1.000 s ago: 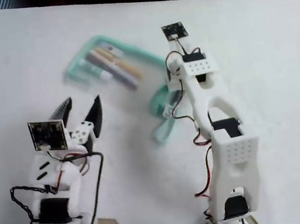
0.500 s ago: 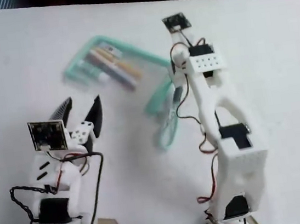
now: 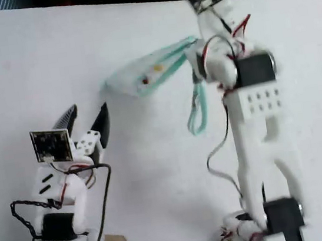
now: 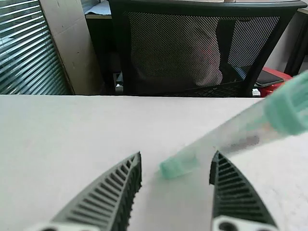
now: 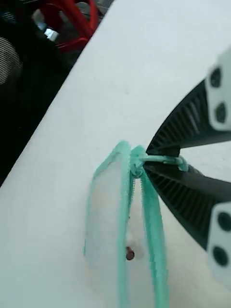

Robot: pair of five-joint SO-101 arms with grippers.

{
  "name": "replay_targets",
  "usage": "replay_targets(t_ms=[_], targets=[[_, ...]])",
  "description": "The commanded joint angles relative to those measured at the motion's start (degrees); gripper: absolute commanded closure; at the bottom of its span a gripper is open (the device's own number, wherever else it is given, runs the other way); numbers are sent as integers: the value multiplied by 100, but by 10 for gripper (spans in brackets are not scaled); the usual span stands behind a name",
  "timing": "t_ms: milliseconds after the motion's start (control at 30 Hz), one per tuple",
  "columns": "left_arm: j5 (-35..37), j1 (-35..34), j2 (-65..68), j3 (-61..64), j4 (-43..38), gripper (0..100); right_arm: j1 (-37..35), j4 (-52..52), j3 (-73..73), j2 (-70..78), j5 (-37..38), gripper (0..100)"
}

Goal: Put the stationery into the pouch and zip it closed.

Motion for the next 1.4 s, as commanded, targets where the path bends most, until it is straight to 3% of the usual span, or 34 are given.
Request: replay_targets(t_ms=[0,500,667,767,867,933,1133,1233,1367], targets=[[-35,-154,-48,-492,-105,766,-365,277,-299,-875,316,980],[9,-365,-22,-2171,615,766,-488,1982,-2119,-1596,369,980],[9,409,-13,-1723,545,766,-488,1895,-1635,-1587,369,979],[-26,804,-13,-1266,-26,766,-488,1692,-1407,-1587,352,979],[9,945,-13,-897,-686,766,-892,1657,-1284,-1587,360,979],[105,1305,-13,-853,-695,766,-1323,1552,-1152,-1578,369,979],[158,2580,-48,-1556,862,767,-1710,637,-712,-1235,369,980],[141,2747,-48,-2048,1591,767,-1754,673,-826,-699,369,980],[123,2703,-57,-2330,1996,767,-2018,1059,-1521,-347,369,980]])
